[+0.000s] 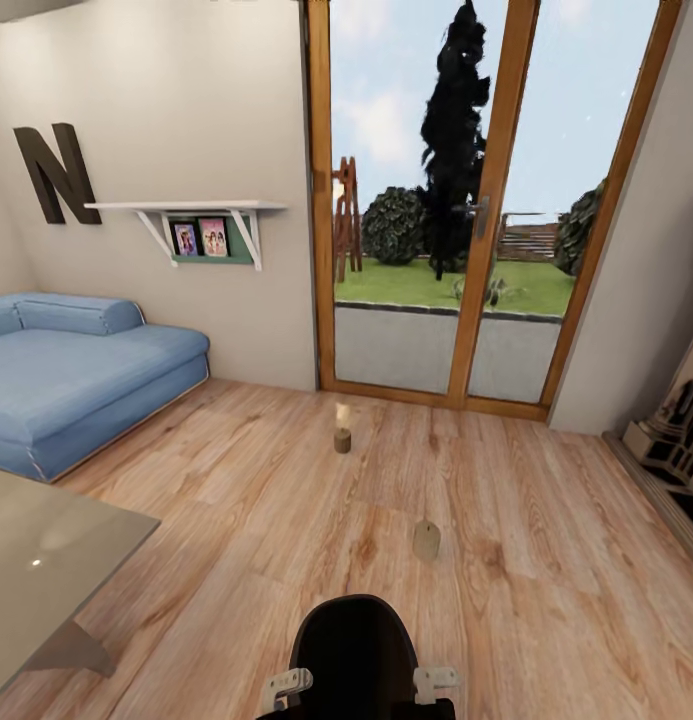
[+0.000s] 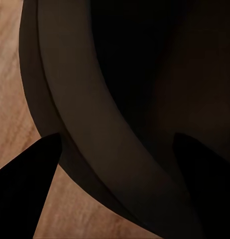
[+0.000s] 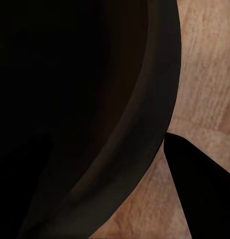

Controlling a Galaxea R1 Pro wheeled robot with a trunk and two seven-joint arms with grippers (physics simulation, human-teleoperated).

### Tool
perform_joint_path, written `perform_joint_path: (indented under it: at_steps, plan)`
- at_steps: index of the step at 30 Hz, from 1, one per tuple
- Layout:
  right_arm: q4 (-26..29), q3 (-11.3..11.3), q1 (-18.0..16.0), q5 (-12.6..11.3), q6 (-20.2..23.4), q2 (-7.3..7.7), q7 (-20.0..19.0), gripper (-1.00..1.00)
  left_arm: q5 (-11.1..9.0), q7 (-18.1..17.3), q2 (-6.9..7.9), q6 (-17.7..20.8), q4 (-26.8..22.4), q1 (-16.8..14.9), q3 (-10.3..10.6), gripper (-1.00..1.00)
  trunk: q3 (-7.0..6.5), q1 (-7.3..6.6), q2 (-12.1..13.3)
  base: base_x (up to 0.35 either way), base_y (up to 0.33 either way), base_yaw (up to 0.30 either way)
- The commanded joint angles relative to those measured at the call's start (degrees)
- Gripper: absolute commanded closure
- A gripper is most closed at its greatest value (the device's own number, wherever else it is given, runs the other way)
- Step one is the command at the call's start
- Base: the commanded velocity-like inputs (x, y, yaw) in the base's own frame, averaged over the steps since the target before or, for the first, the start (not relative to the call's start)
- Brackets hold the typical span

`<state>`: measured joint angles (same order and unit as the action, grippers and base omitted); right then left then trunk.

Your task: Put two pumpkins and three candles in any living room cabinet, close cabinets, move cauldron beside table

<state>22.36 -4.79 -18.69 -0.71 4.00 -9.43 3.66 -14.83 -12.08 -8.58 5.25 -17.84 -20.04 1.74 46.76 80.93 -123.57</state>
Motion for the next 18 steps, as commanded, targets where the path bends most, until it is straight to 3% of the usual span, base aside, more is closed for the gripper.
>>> perform_joint_path:
  at_steps: [1,18]
  plan:
    - [0.5,-0.7,0.0,-0.3,0.4,0.03,-1.2,1.0,-0.1,-0.1,0.05,0.4,0.0,0.0,-0.2,1.0,-0.13,-0.24,0.4,0.0,0.0,0.0]
    - [0.5,-0.7,0.0,-0.3,0.4,0.03,-1.1,1.0,0.0,0.0,-0.03,0.4,0.0,0.0,-0.2,1.0,-3.19,-3.97,7.2,0.0,0.0,0.0]
